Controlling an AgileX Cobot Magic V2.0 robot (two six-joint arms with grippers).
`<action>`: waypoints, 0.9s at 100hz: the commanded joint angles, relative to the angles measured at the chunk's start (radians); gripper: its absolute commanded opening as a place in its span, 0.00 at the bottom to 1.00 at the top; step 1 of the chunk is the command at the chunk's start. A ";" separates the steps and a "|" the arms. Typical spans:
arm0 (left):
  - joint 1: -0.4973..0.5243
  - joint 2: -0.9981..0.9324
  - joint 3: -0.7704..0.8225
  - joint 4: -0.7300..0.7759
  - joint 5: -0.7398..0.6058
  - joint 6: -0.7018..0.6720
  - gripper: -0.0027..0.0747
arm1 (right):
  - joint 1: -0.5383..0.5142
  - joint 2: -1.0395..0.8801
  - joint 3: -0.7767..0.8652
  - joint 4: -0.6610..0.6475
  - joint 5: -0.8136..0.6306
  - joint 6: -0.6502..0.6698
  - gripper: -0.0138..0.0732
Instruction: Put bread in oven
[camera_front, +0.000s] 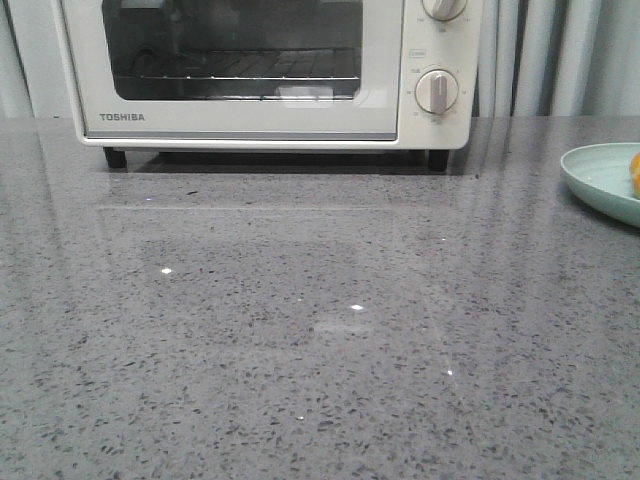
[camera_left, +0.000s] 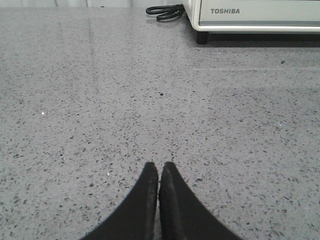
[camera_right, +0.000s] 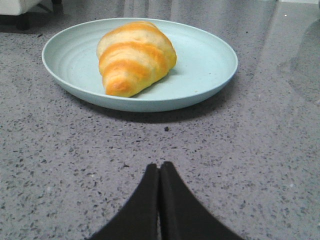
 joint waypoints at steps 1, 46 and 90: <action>0.001 -0.027 0.022 -0.011 -0.070 0.001 0.01 | 0.001 -0.018 0.026 0.002 -0.020 -0.009 0.08; 0.001 -0.027 0.022 0.032 -0.092 0.001 0.01 | 0.001 -0.018 0.026 0.002 -0.020 -0.009 0.08; 0.001 -0.027 0.022 0.059 -0.324 0.001 0.01 | 0.001 -0.018 0.026 0.002 -0.243 -0.009 0.08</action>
